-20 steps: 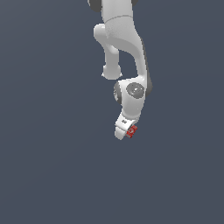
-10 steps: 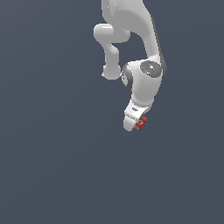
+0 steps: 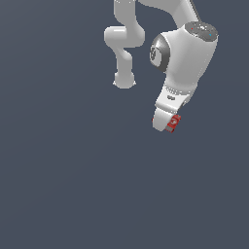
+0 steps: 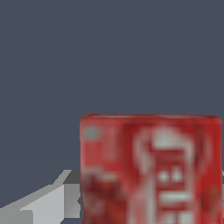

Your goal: Pick up the object and move it to a goal position.

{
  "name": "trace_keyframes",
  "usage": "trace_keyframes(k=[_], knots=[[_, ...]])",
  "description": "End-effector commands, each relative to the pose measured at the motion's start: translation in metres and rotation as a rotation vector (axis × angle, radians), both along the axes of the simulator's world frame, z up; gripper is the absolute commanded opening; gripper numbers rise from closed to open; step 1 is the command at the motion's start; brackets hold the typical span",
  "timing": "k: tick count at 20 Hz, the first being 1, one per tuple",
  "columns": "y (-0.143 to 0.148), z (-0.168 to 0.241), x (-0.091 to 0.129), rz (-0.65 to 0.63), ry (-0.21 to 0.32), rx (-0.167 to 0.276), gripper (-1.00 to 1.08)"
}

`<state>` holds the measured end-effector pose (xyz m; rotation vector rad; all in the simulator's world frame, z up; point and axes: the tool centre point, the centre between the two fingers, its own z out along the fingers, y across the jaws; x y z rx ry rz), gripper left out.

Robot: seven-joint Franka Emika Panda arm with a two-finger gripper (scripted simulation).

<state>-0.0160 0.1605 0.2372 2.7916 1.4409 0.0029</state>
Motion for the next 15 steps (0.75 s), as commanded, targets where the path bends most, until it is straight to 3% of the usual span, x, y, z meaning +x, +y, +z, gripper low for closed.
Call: trace_keyframes(k=[1,8,15], knots=[[0.007,0.020,0.001,-0.001,0.002,0.000,-1.00],[0.021,0.056,0.005,-0.002,0.002,0.000,-1.00],[0.024,0.066,0.007,-0.003,0.002,-0.001,-1.00]])
